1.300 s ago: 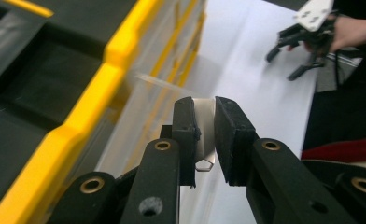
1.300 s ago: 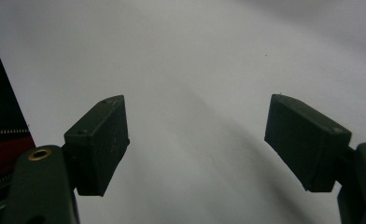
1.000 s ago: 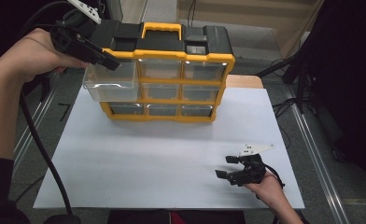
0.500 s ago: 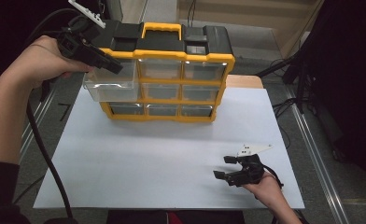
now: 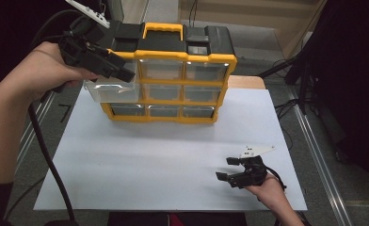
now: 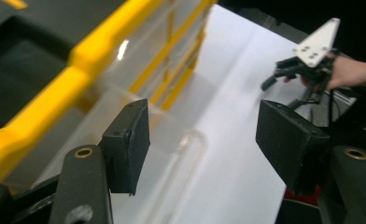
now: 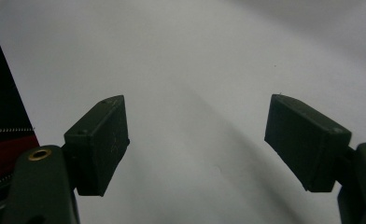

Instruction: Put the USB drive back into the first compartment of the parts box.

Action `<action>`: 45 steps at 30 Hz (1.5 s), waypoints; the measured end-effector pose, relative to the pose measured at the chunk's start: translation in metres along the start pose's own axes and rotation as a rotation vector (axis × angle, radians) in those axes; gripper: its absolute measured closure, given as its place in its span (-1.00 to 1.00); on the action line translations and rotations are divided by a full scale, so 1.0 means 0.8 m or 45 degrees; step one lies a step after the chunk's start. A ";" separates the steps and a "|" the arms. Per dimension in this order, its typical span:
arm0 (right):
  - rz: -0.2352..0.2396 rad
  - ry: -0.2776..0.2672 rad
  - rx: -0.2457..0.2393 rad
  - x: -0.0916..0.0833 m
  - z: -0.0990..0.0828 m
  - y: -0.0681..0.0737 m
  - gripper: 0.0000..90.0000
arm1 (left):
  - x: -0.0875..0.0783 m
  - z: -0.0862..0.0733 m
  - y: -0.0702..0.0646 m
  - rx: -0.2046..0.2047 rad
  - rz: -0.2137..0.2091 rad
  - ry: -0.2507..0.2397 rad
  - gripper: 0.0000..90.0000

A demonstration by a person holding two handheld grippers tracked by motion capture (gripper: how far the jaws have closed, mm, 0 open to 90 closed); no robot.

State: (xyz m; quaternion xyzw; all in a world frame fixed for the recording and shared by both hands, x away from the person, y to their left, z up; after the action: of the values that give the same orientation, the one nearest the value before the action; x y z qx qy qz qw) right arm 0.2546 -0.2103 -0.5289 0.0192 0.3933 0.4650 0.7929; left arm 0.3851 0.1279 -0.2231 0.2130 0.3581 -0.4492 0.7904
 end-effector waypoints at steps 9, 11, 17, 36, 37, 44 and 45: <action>0.008 0.002 0.009 0.001 -0.001 0.000 -0.56 | -0.006 -0.014 -0.035 0.021 -0.029 -0.078 -0.19; 0.006 0.003 0.009 0.001 -0.001 0.000 -0.56 | -0.006 -0.018 -0.039 0.016 -0.055 -0.074 -0.19; 0.009 0.005 0.008 0.001 -0.001 0.001 -0.56 | 0.003 -0.039 -0.048 0.043 -0.110 -0.054 -0.21; 0.001 0.008 0.008 0.002 -0.002 0.000 -0.56 | 0.044 -0.091 -0.081 0.156 -0.186 -0.075 -0.21; -0.001 0.009 0.007 0.001 -0.002 -0.001 -0.56 | 0.047 -0.093 -0.082 0.160 -0.189 -0.074 -0.21; -0.003 0.011 0.012 0.001 -0.003 -0.001 -0.56 | 0.076 -0.109 -0.094 0.176 -0.204 -0.076 -0.21; -0.003 0.011 0.011 0.001 -0.003 -0.001 -0.56 | 0.076 -0.109 -0.094 0.176 -0.204 -0.076 -0.21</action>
State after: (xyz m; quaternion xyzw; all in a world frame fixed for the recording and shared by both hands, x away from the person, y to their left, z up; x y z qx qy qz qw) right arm 0.2541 -0.2109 -0.5317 0.0201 0.3987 0.4625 0.7916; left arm 0.3082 0.1138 -0.3270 0.2243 0.3182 -0.5407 0.7457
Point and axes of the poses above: each handheld gripper's, and its own axes: x roughly forward along the jaws, z roughly out of its top, y roughly to its left, the point moved 6 cm from there along x, roughly forward along the jaws, and after that the axes turned 9 degrees about z, right-handed, at the moved point
